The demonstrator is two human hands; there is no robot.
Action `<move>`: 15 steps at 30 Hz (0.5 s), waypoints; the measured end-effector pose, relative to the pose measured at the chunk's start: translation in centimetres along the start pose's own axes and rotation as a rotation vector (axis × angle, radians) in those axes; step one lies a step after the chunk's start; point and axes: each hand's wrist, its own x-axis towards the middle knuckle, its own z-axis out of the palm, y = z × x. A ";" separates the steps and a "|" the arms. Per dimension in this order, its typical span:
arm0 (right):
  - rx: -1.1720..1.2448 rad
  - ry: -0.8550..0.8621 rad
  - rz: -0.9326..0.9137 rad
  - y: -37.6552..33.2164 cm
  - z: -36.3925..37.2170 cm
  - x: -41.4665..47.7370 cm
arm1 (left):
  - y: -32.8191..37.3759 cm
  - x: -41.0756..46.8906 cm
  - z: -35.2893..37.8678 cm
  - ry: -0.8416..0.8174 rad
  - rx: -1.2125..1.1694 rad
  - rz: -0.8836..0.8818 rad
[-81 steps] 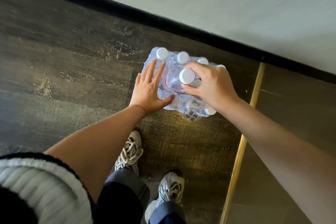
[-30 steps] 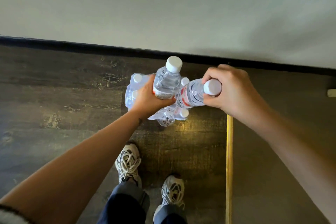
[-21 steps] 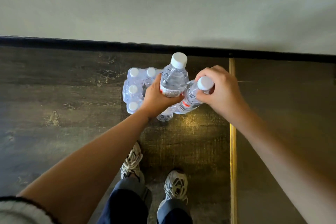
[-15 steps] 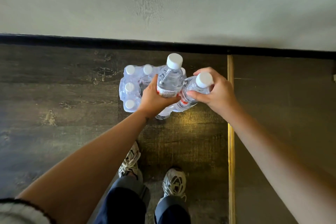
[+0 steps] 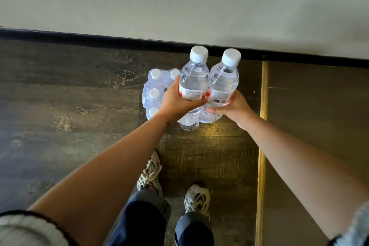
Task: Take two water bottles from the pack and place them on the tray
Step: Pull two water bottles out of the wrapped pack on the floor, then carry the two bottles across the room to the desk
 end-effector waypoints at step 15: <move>-0.225 -0.351 -0.356 -20.2 9.8 -8.3 | 10.4 -13.9 -17.3 0.558 -0.397 0.143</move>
